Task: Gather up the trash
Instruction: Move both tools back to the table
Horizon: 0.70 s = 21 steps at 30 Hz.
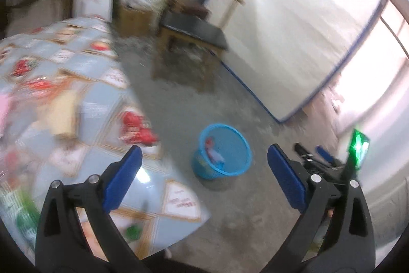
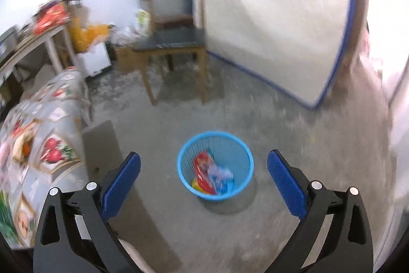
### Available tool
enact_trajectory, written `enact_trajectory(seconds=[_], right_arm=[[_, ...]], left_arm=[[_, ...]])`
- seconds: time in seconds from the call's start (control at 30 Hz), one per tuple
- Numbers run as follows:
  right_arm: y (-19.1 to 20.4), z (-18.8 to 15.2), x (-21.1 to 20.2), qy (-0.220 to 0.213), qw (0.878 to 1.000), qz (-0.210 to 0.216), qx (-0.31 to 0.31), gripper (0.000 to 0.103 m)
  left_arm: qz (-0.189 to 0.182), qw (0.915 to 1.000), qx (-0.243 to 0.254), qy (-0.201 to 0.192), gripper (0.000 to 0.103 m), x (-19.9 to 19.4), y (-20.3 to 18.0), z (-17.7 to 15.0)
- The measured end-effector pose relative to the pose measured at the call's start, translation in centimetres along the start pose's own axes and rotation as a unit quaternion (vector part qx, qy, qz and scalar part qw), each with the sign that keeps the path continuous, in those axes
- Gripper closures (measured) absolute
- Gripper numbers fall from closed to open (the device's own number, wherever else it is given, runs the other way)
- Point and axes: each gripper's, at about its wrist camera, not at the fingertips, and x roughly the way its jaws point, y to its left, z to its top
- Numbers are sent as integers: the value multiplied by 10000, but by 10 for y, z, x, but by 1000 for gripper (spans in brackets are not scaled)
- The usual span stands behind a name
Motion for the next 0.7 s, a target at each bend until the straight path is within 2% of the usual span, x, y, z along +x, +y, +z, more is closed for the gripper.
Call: enact_trajectory(seconds=[0.1,0.23,0.3,0.4,0.5,0.6,0.7], right_arm=[[35,6,-26,-402,9982,32,-453,6],[84,14,-54,-813,9916,261,-972,6],[103,18,-60,-898,9881,598,-1092,6],[132,22,-69,-938,9772,1496,-1180,6],[164,27,-67,-683,9643,2249,-1224,7],[205,30,-55,-68,9435,3083,-1213,7],[237,28,-38,437,9261,3561,-1170,7]], left_arm=[[341,9988,-239,-251,8,-41,35,-16],[784,9926,-692,-612,8,-93,85,-44],[917,9886,-927,-755,8,-113,108,-58],[1041,9832,-1164,-947,8,-137,136,-74],[1133,9774,-1382,-1132,8,-154,159,-89],[1051,9745,-1547,-1238,8,-163,182,-101],[1133,9706,-1622,-1374,8,-167,195,-108]])
